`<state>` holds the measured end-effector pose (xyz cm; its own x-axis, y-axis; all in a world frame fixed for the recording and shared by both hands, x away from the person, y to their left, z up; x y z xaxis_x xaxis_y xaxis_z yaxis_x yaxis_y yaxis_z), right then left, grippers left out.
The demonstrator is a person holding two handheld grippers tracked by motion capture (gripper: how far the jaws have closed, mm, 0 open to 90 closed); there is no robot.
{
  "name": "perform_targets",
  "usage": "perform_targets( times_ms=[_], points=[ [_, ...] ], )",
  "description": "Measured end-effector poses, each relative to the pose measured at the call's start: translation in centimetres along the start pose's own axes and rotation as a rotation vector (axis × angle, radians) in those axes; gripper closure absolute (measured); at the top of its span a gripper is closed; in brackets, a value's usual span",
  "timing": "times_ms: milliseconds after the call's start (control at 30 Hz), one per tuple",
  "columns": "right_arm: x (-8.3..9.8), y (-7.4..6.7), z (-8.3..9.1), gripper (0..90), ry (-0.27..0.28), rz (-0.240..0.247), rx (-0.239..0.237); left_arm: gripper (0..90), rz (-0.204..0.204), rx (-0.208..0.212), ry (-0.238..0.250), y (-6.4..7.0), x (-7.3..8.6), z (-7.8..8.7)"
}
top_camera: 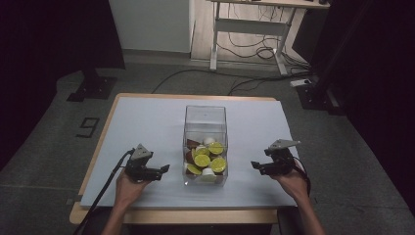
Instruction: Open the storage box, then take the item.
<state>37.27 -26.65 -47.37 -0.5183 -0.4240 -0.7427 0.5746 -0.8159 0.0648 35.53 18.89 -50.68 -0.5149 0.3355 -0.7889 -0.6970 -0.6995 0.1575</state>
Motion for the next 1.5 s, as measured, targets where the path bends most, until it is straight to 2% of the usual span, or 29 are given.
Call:
perform_targets(
  times_ms=[67,233,333,433,500,600,700,800,933,1000,1267,1500],
  points=[
    [0.2,-0.3,-0.5,18.3,0.005,-0.03,-0.006,9.8,0.007,-0.003,-0.007,-0.3,0.3,-0.1],
    [1.0,-1.1,-1.8,13.7,0.002,-0.069,-0.004,5.1,0.014,-0.018,-0.04,-1.0,1.1,-0.5],
    [1.4,-1.4,-2.4,10.6,-0.026,-0.057,0.004,2.6,0.019,-0.022,-0.056,-1.3,1.6,-0.8],
    [1.8,-1.5,-2.8,3.6,-0.034,-0.058,0.027,0.0,0.005,-0.035,-0.081,-1.5,1.9,-1.2],
    [2.0,-1.7,-3.2,0.0,-0.059,-0.057,0.042,0.0,-0.006,-0.04,-0.1,-1.5,2.2,-1.5],
    [2.5,-2.0,-3.7,0.0,-0.08,-0.032,0.054,0.0,-0.025,-0.044,-0.13,-1.4,2.4,-1.8],
    [3.0,-2.2,-4.3,0.0,-0.114,-0.012,0.07,0.0,-0.029,-0.045,-0.134,-1.4,2.4,-1.8],
    [3.5,-2.2,-4.7,0.0,-0.138,-0.011,0.071,0.0,-0.032,-0.046,-0.15,-1.4,2.4,-2.0],
    [4.1,-2.4,-5.2,0.0,-0.169,0.0,0.07,0.0,-0.045,-0.061,-0.2,-1.2,2.4,-2.5],
    [4.4,-2.2,-5.3,0.0,-0.163,-0.022,0.059,0.0,-0.043,-0.06,-0.202,-1.2,2.4,-2.5],
    [4.7,-2.2,-5.2,0.0,-0.14,-0.02,0.057,0.0,-0.038,-0.058,-0.204,-1.2,2.4,-2.5],
    [4.6,-2.2,-5.2,0.0,-0.146,-0.025,0.053,0.0,-0.036,-0.059,-0.203,-1.3,2.5,-2.5]
  ],
)
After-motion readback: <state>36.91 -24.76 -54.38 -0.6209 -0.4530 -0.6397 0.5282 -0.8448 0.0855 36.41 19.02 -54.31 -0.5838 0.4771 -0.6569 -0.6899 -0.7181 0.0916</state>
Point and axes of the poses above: each handheld gripper's, and its own axes: z roughly backward along the jaws, x roughly out of its underside, y roughly to its right, the point moved 2 cm from there along -z, roughly forward along the jaws, and after that the axes turned 7 degrees about x, right-handed, at the moved point
